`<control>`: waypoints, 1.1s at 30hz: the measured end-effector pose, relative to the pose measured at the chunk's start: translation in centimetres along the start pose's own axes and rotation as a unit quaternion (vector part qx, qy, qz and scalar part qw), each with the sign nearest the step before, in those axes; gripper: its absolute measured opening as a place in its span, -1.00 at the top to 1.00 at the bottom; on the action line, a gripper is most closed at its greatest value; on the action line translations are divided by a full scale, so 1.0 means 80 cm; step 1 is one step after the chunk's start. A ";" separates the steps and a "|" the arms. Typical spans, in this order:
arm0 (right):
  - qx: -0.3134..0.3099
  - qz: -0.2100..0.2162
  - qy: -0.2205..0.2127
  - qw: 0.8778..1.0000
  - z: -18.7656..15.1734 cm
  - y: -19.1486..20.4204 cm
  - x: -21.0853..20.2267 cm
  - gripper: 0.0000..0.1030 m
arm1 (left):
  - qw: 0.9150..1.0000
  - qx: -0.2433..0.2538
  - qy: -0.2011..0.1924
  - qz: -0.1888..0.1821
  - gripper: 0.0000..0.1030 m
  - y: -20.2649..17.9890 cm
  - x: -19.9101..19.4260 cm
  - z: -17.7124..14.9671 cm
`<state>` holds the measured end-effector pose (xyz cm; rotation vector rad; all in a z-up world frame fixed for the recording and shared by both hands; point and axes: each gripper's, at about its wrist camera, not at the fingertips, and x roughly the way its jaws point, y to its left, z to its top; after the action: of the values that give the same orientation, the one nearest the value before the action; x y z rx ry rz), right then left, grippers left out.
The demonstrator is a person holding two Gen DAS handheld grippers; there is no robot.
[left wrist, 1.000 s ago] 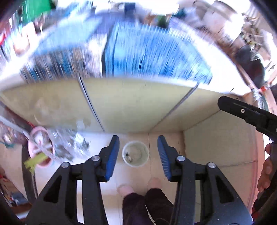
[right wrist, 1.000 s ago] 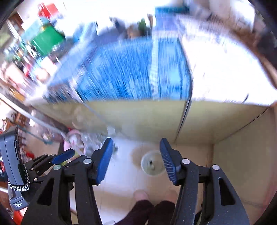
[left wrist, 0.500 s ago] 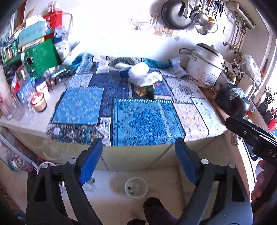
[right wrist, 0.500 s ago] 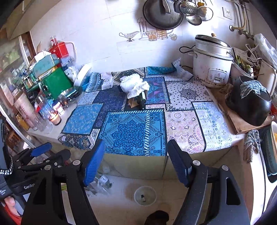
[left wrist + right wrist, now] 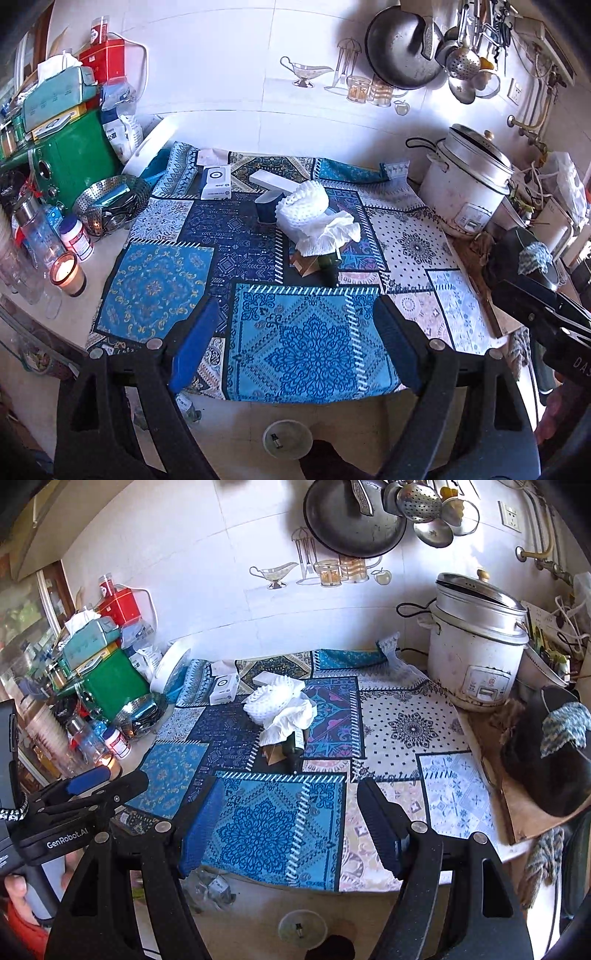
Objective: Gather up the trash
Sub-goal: 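Grasp the white tissue with the left tool while the right tool grasps the green bottle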
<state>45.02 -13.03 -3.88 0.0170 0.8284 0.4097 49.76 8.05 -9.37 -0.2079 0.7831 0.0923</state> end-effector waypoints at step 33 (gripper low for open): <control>0.103 -0.028 0.130 0.986 0.084 -0.154 0.214 -0.38 | 0.980 0.065 0.180 -0.060 -0.25 -0.079 0.353 0.101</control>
<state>64.41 -17.23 -13.62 0.1350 1.1243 0.2746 76.26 3.78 -22.85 -0.1487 1.1304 -0.1145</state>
